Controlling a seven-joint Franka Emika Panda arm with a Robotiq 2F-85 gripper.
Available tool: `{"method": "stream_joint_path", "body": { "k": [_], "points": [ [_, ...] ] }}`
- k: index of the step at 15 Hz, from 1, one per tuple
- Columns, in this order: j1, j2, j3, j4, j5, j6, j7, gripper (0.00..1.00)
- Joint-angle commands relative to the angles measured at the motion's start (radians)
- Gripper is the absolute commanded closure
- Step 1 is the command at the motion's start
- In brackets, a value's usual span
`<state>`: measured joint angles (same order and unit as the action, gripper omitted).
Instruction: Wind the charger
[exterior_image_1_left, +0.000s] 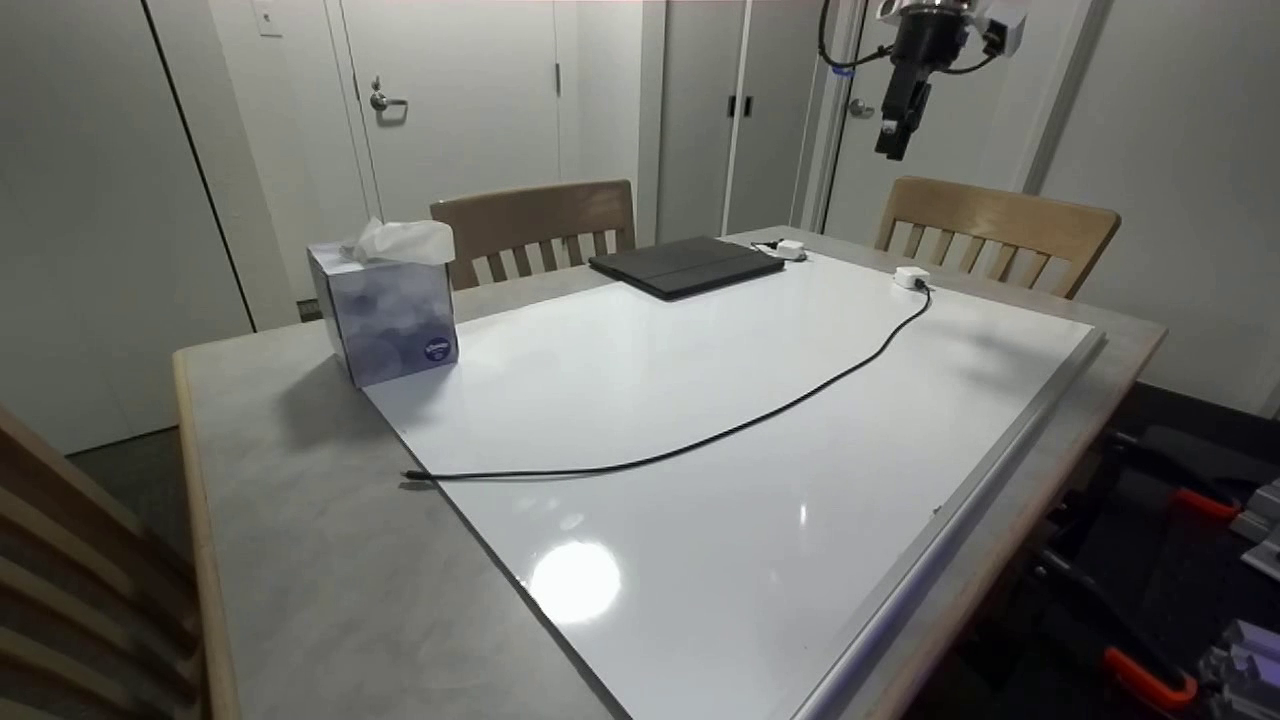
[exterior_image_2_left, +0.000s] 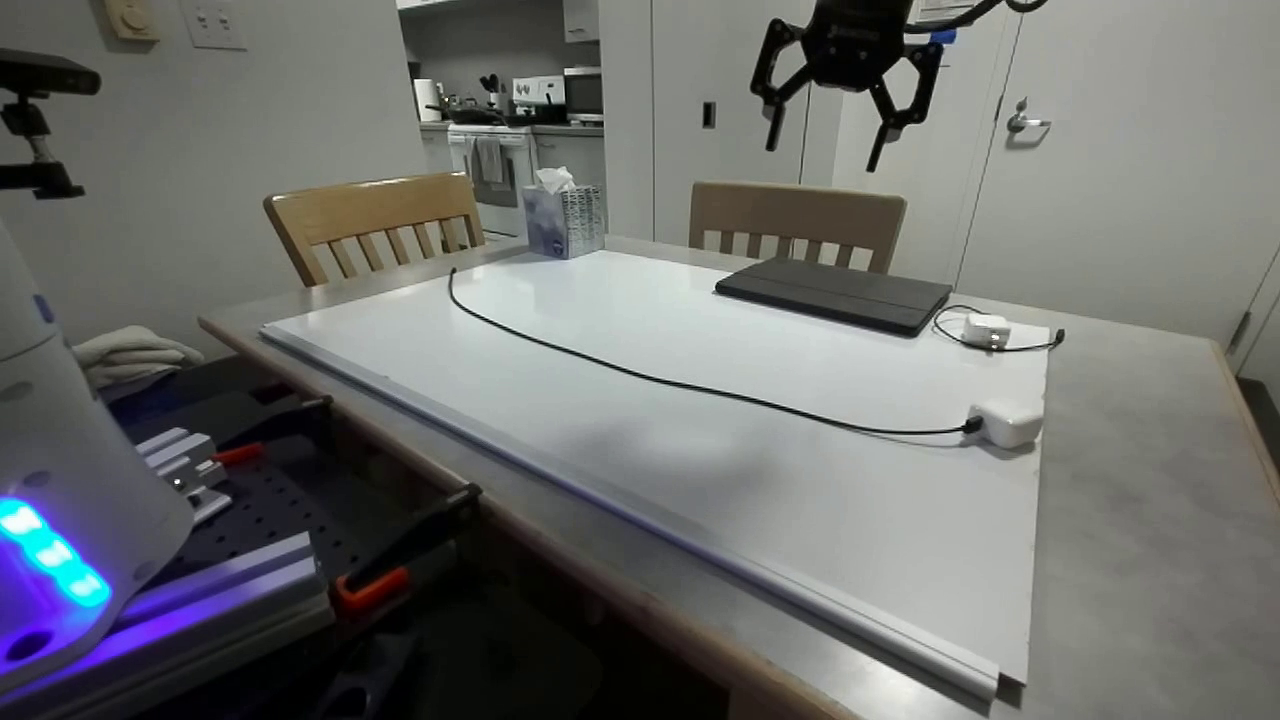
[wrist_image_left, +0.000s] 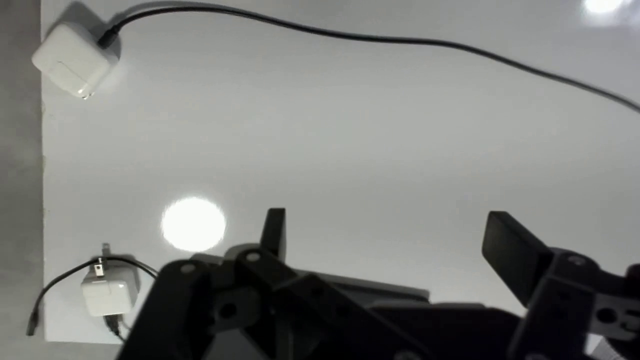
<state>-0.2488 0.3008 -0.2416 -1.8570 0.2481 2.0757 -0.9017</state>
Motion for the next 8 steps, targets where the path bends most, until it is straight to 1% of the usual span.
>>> {"method": "stream_joint_path", "body": {
  "k": [1, 3, 6, 8],
  "points": [
    [-0.052, 0.109, 0.035, 0.11, 0.049, 0.102, 0.131, 0.0],
    [-0.071, 0.169, 0.038, 0.175, 0.022, 0.143, 0.202, 0.0],
    [-0.097, 0.251, 0.031, 0.285, -0.031, 0.146, 0.328, 0.0],
    [-0.115, 0.304, 0.021, 0.356, -0.078, 0.139, 0.434, 0.0]
  ]
}}
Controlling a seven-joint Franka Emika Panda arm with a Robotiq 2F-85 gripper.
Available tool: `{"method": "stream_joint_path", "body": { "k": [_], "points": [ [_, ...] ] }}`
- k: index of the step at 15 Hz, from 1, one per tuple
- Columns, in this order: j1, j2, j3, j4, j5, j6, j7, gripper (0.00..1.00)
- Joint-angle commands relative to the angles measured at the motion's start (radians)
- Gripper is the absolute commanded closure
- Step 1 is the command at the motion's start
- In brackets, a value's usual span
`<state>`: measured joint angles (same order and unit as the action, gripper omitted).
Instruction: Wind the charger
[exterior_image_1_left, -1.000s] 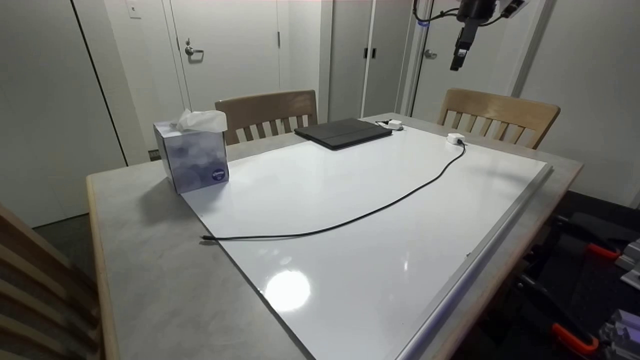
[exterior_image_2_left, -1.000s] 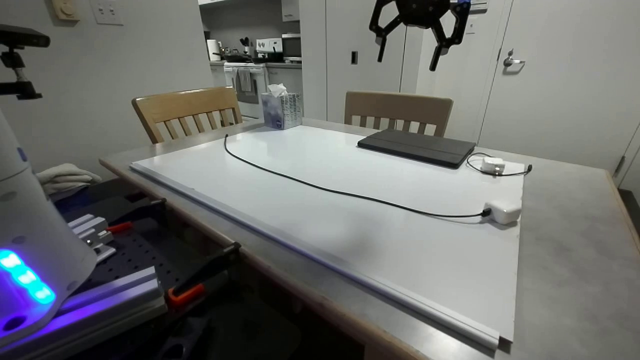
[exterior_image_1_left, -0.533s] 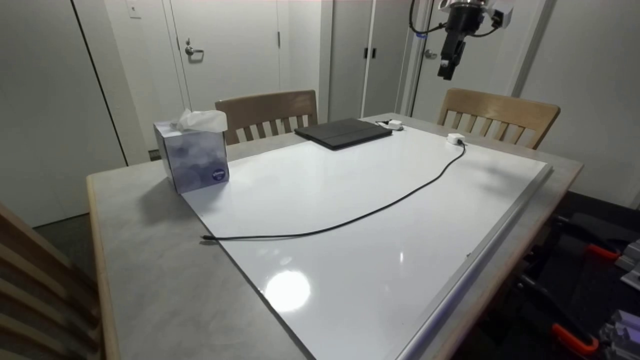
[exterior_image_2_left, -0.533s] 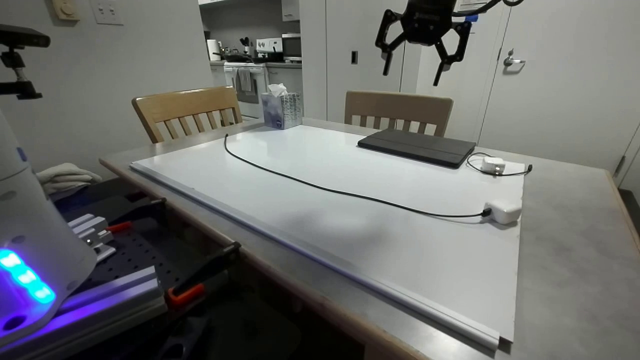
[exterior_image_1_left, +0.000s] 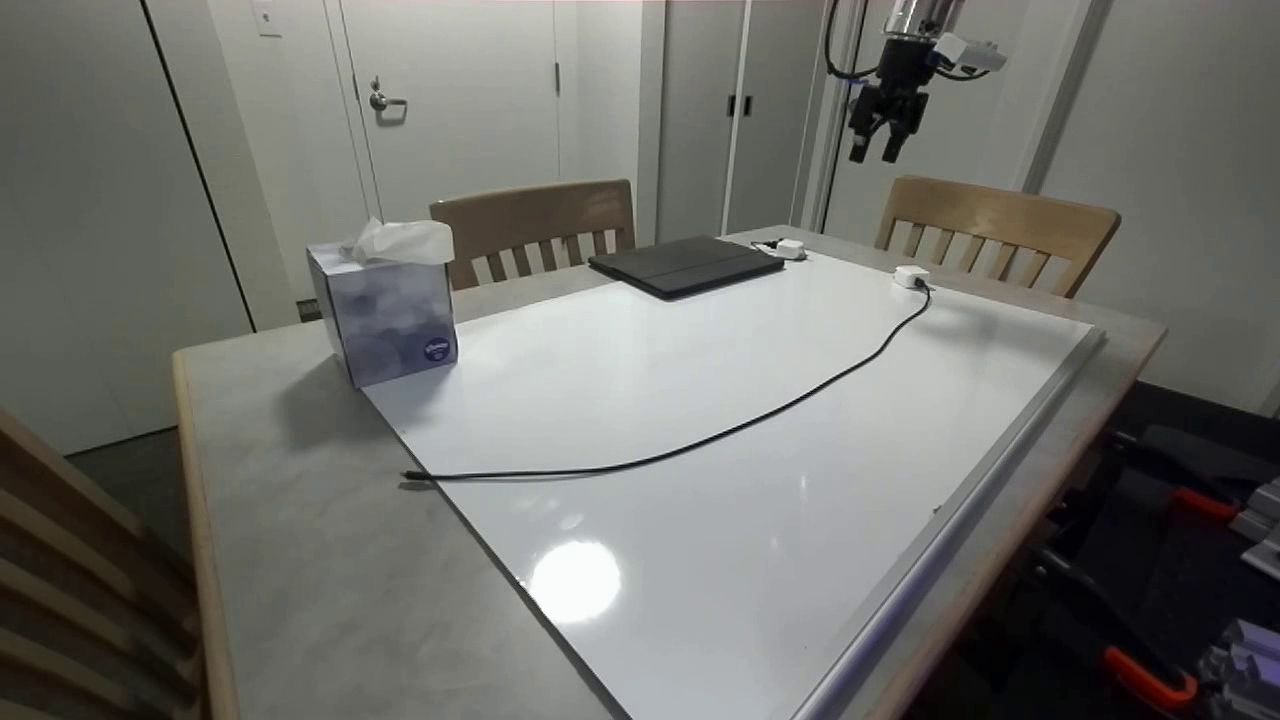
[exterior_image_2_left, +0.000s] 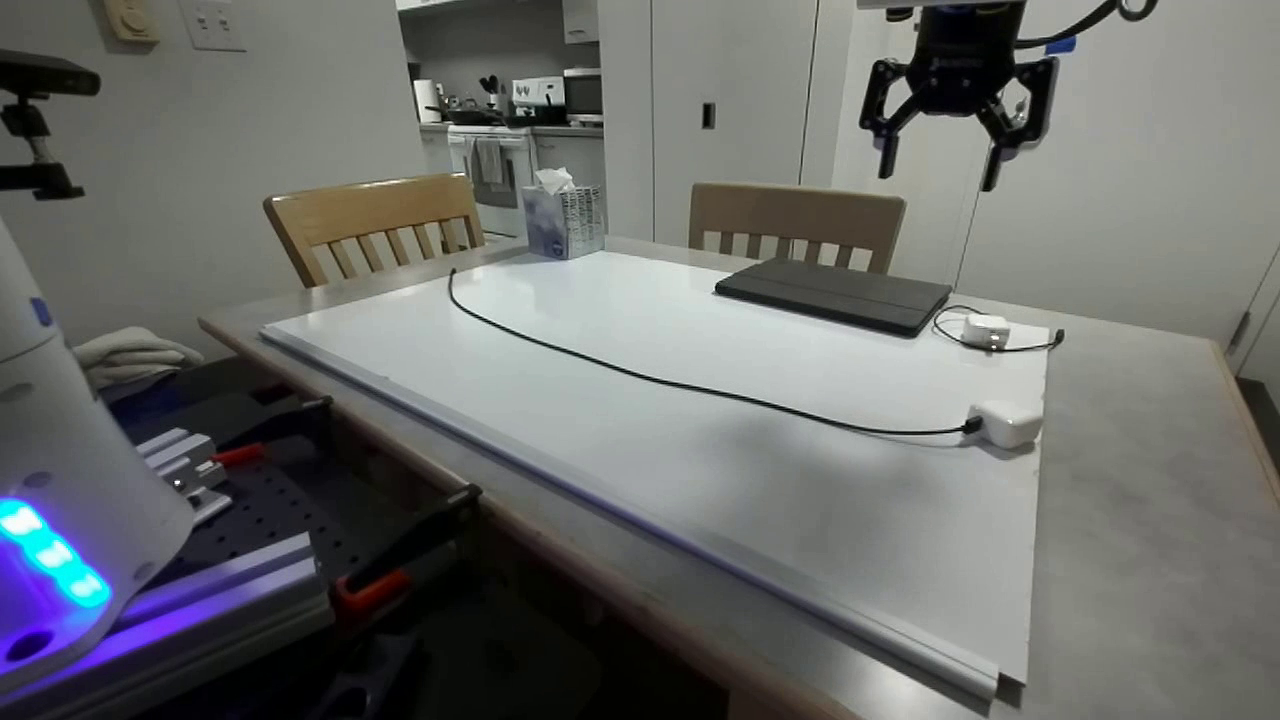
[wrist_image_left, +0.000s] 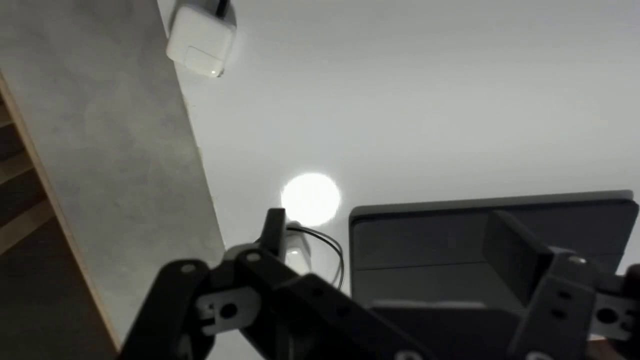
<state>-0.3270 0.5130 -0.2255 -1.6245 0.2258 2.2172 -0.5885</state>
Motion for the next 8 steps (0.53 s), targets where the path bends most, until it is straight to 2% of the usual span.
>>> {"method": "stream_joint_path", "body": {
  "k": [1, 4, 5, 6, 8],
  "points": [
    [-0.048, 0.117, 0.003, 0.155, -0.078, -0.009, 0.172, 0.0],
    [-0.089, 0.182, 0.001, 0.233, -0.112, -0.046, 0.282, 0.0],
    [-0.111, 0.199, 0.012, 0.254, -0.107, -0.084, 0.283, 0.0],
    [-0.097, 0.145, 0.024, 0.178, -0.118, -0.022, 0.265, 0.0],
    [-0.11, 0.16, 0.028, 0.188, -0.118, -0.024, 0.267, 0.0]
  ]
}}
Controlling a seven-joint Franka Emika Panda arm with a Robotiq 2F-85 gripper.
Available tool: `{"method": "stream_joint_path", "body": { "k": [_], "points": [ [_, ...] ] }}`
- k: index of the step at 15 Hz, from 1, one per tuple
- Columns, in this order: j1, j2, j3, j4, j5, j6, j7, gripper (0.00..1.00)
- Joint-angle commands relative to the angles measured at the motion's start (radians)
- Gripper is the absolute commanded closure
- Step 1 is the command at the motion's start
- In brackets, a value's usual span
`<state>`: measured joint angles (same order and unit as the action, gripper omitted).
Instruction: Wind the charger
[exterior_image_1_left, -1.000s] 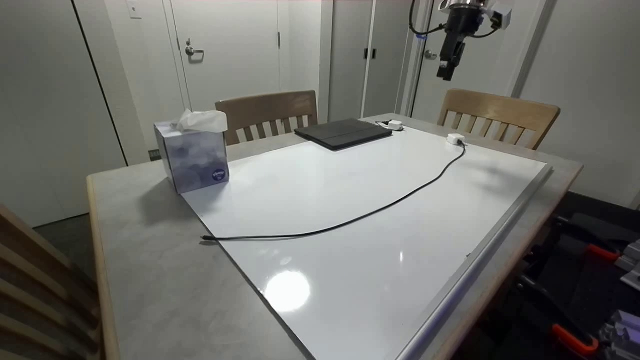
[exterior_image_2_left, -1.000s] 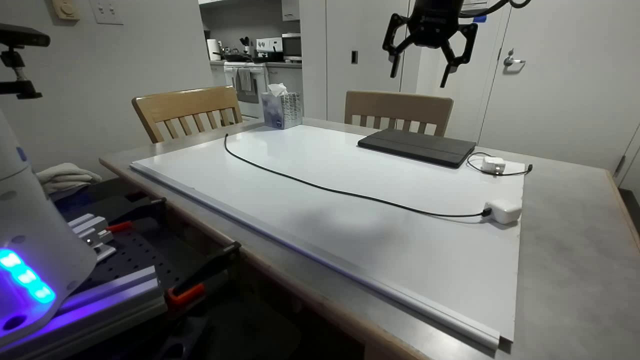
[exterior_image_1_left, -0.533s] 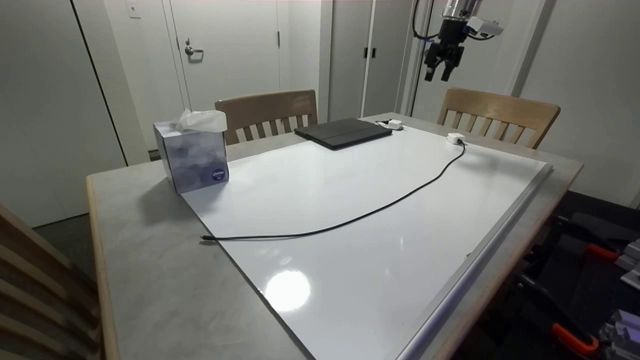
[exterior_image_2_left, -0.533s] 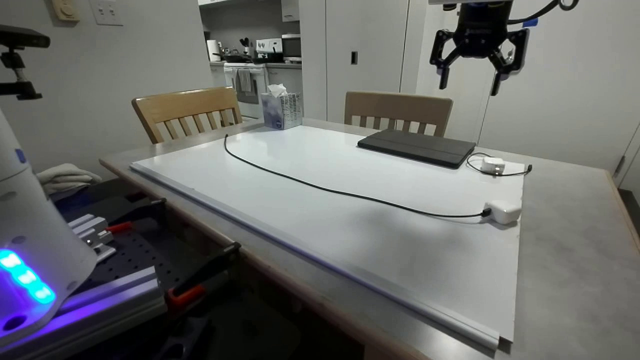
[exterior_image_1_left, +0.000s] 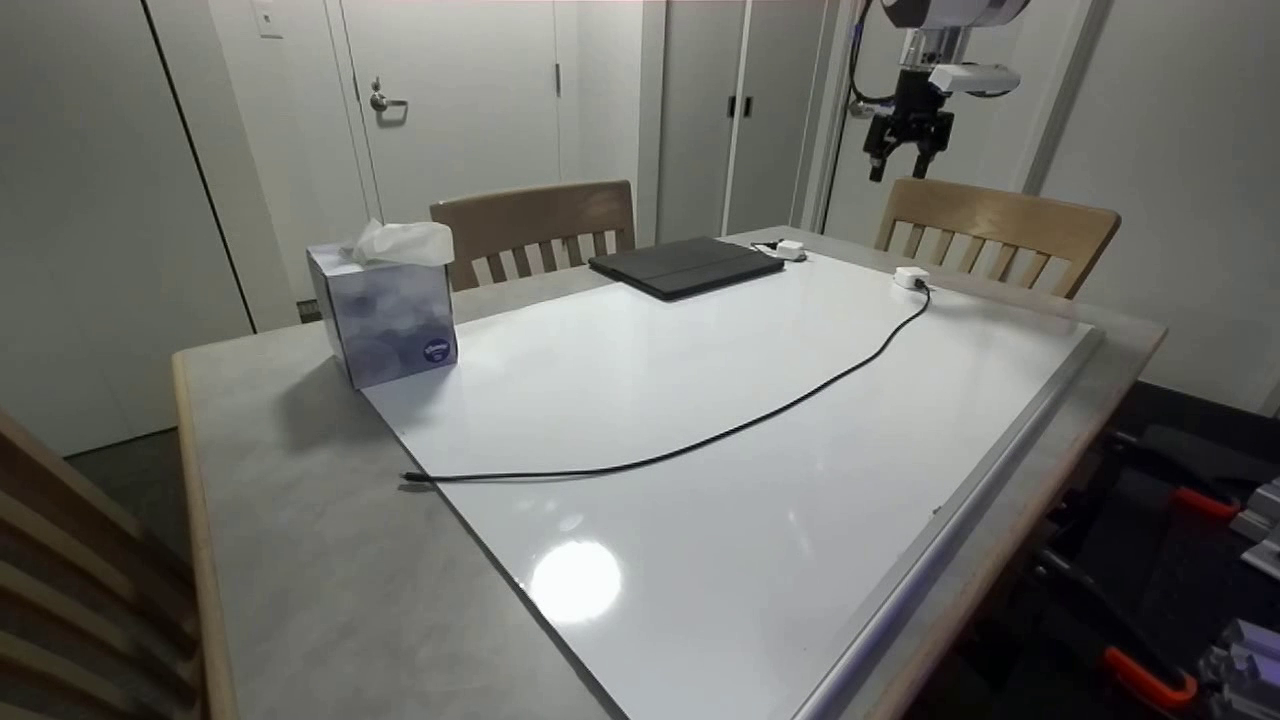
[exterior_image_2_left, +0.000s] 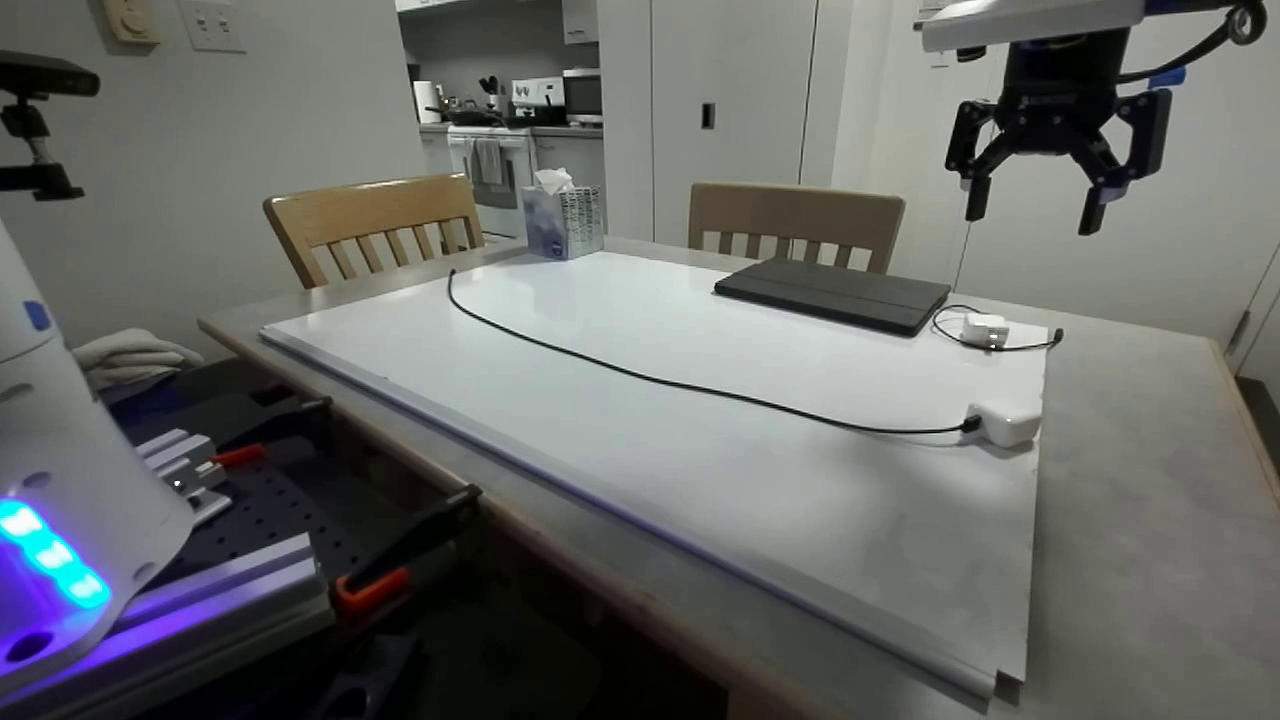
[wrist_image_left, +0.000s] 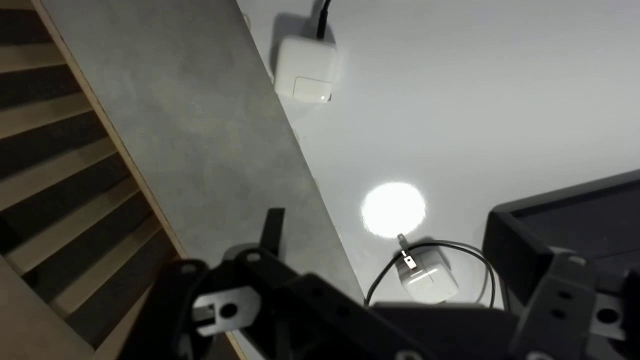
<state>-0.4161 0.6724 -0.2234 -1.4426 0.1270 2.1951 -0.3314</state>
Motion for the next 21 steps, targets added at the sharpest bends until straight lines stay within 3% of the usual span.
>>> {"method": "stream_joint_path", "body": {
  "k": [1, 11, 17, 21],
  "points": [
    [-0.021, -0.001, 0.028, 0.006, -0.019, -0.002, 0.01, 0.0],
    [-0.044, 0.078, 0.018, 0.056, -0.016, -0.016, 0.074, 0.0],
    [-0.107, 0.144, 0.046, 0.143, 0.0, -0.071, 0.027, 0.0],
    [-0.108, 0.205, 0.033, 0.211, -0.035, -0.125, 0.037, 0.0]
  ]
}}
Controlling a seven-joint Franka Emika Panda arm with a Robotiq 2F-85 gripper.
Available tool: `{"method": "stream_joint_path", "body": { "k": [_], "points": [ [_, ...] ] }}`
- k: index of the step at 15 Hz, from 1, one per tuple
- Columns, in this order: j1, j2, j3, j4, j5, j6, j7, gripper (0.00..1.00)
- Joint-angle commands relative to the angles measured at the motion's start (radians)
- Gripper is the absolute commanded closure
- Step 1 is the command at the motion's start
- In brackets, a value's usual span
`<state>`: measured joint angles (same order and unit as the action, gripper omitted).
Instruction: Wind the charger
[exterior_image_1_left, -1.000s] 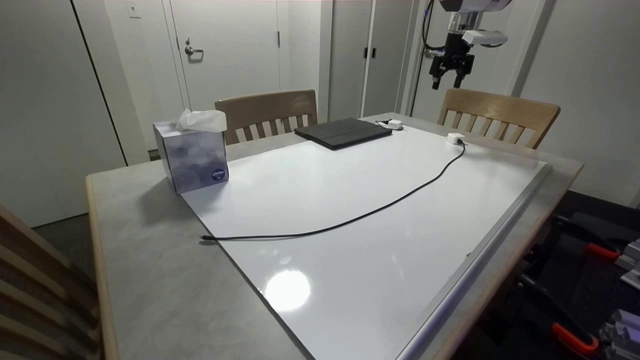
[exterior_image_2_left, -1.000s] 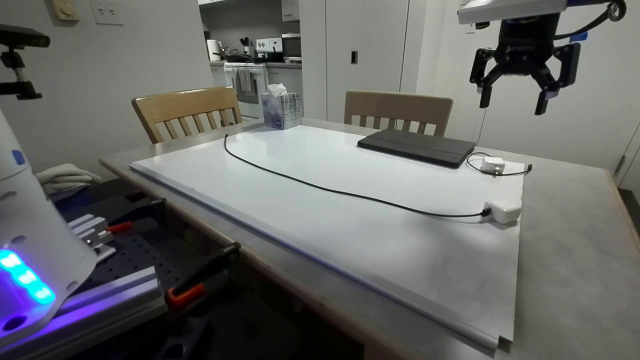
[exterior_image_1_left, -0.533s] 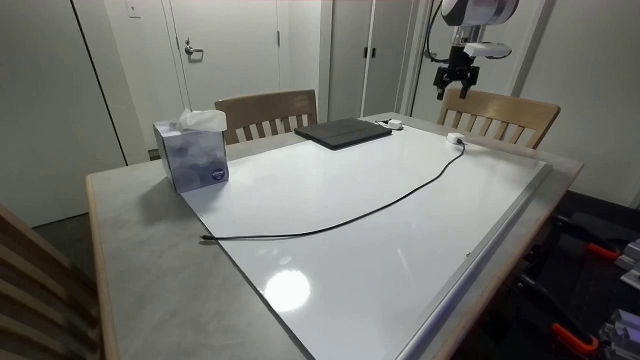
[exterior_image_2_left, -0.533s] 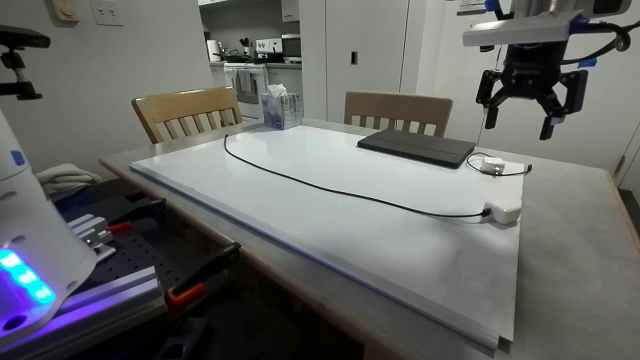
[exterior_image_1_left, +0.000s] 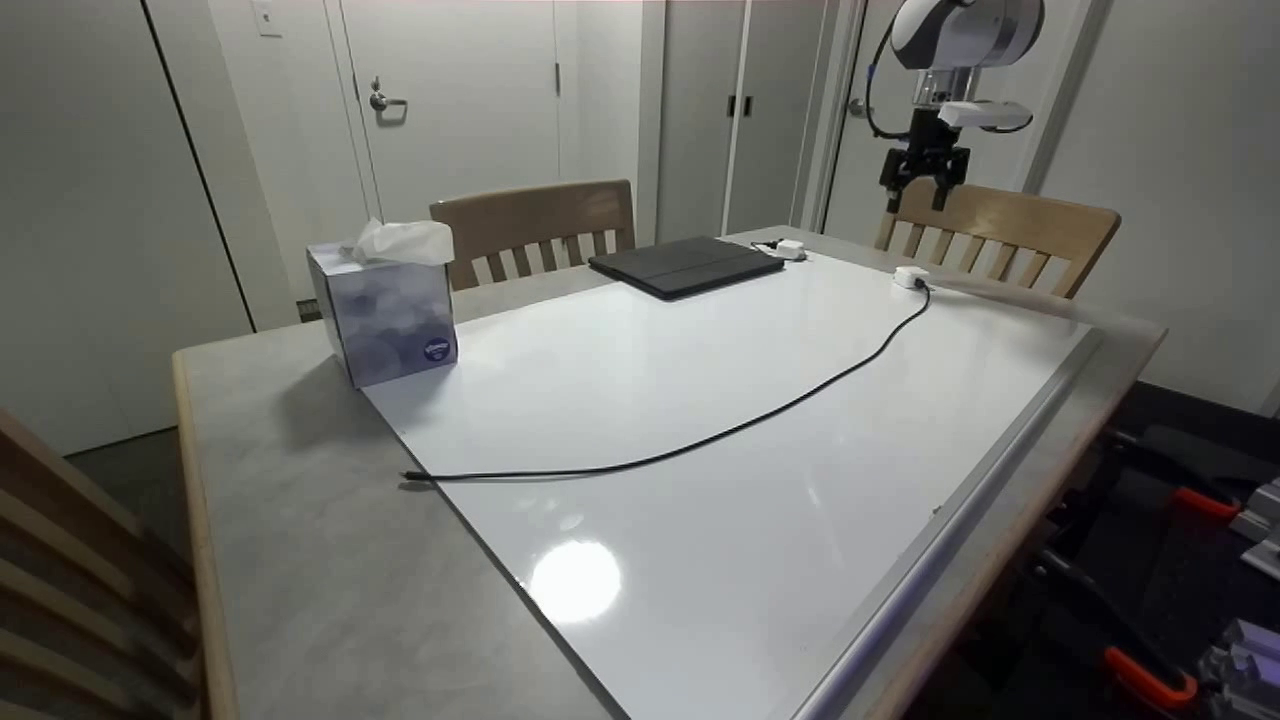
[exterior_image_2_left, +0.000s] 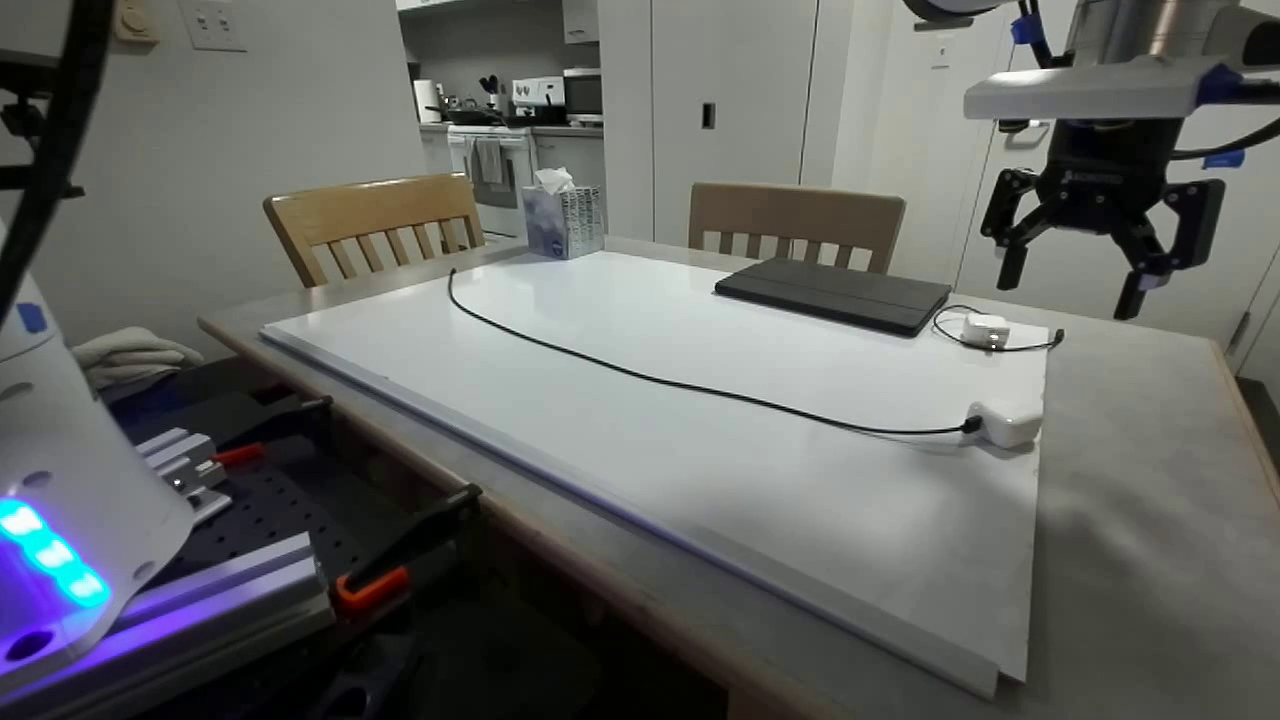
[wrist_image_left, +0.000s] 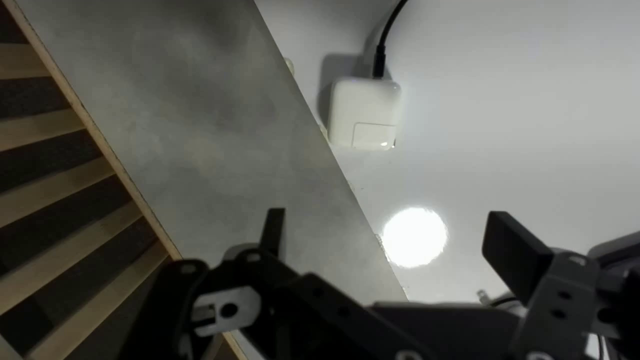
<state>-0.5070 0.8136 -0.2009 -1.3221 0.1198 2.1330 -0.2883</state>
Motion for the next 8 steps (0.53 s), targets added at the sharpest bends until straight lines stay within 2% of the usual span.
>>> {"method": "stream_joint_path", "body": {
  "k": [1, 5, 8],
  "points": [
    [-0.023, 0.084, 0.016, 0.107, -0.027, -0.077, -0.012, 0.0],
    [-0.032, 0.136, 0.017, 0.147, -0.032, -0.152, -0.023, 0.0],
    [-0.043, 0.162, 0.014, 0.151, -0.031, -0.162, -0.02, 0.0]
  ]
}}
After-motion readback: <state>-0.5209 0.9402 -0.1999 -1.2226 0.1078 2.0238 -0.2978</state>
